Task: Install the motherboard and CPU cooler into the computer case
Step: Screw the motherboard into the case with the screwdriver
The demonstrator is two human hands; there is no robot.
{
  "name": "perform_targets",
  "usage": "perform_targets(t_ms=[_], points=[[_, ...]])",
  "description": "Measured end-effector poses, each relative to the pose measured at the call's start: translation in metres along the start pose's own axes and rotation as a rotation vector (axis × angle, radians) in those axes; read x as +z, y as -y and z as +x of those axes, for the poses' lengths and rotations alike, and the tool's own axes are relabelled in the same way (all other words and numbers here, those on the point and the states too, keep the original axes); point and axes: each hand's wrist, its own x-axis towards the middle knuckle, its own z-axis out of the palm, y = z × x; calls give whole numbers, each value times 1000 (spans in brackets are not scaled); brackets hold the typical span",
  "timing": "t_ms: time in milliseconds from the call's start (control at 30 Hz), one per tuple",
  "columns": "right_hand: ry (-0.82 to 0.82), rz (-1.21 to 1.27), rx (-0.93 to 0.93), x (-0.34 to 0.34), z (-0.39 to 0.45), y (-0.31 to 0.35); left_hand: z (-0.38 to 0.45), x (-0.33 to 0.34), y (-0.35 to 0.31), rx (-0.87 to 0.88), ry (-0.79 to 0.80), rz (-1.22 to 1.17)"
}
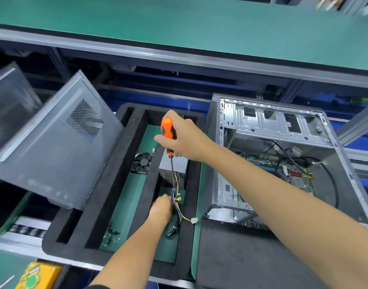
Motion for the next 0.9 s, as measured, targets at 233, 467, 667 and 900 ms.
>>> perform_targets(t_ms=[233,467,667,900], points=[[-126,51,-27,-28,8,21,-3,-55,9,46,165,-199],[-320,80,-66,-67,24,58,-12,-142,51,118,81,-736],[-454,61,-112,-109,25,82,-15,-193,37,257,-210,-942],[-649,-65,-114,-165,-1,95,-3,-218,-16,447,-294,-829]])
